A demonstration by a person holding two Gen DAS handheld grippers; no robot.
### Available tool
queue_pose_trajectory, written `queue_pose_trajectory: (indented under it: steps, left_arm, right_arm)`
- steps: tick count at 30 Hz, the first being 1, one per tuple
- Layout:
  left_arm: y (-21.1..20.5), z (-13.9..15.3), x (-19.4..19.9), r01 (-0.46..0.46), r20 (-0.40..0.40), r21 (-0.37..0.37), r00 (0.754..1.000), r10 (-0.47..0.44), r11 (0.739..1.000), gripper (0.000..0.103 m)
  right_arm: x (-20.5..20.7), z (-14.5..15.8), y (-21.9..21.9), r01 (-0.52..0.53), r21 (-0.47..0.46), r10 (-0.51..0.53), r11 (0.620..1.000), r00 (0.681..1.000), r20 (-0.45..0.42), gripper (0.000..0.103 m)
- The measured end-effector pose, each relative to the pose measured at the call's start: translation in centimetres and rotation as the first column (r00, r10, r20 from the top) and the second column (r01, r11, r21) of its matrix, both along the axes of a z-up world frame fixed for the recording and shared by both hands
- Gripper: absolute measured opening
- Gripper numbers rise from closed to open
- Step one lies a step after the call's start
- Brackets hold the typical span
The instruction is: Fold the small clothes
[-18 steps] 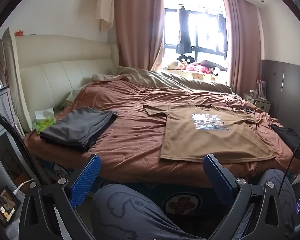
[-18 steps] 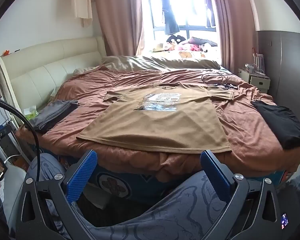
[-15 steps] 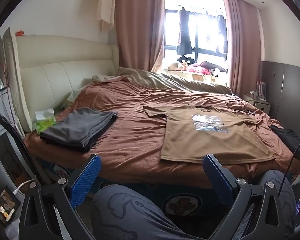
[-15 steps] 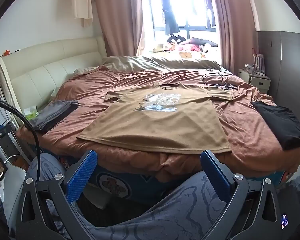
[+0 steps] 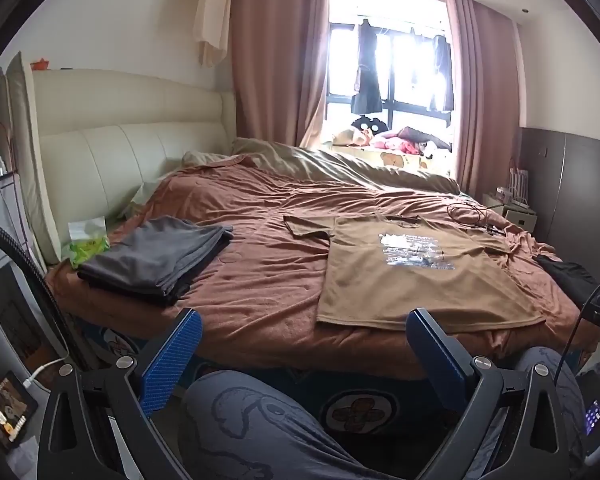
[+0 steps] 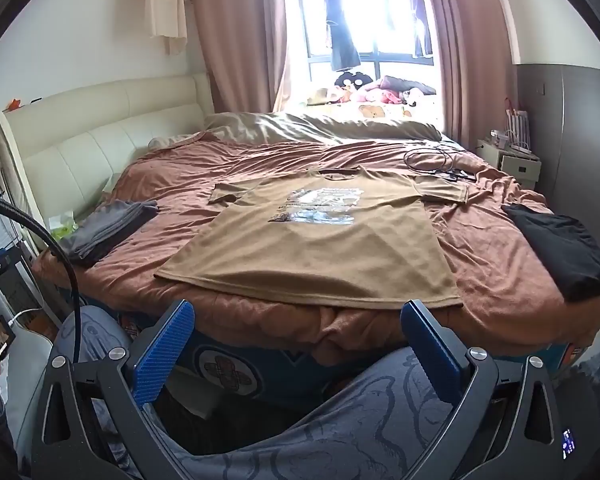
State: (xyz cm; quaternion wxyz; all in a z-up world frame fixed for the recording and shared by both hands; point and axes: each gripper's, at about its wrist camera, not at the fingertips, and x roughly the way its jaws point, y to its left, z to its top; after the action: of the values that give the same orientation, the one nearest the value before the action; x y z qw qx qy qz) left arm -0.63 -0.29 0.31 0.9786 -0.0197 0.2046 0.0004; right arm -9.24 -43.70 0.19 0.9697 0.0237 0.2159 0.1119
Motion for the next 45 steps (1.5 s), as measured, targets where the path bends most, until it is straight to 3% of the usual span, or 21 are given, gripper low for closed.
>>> queue_pose_trajectory:
  steps: [45]
  left_arm:
    - [-0.01,-0.49,-0.34,0.027,0.011,-0.024,1.000,-0.027,0.999,0.102]
  right_arm:
    - [0.20,-0.22,-0.23,0.004,0.001,-0.004,1.000,1.000,0.002,0.103]
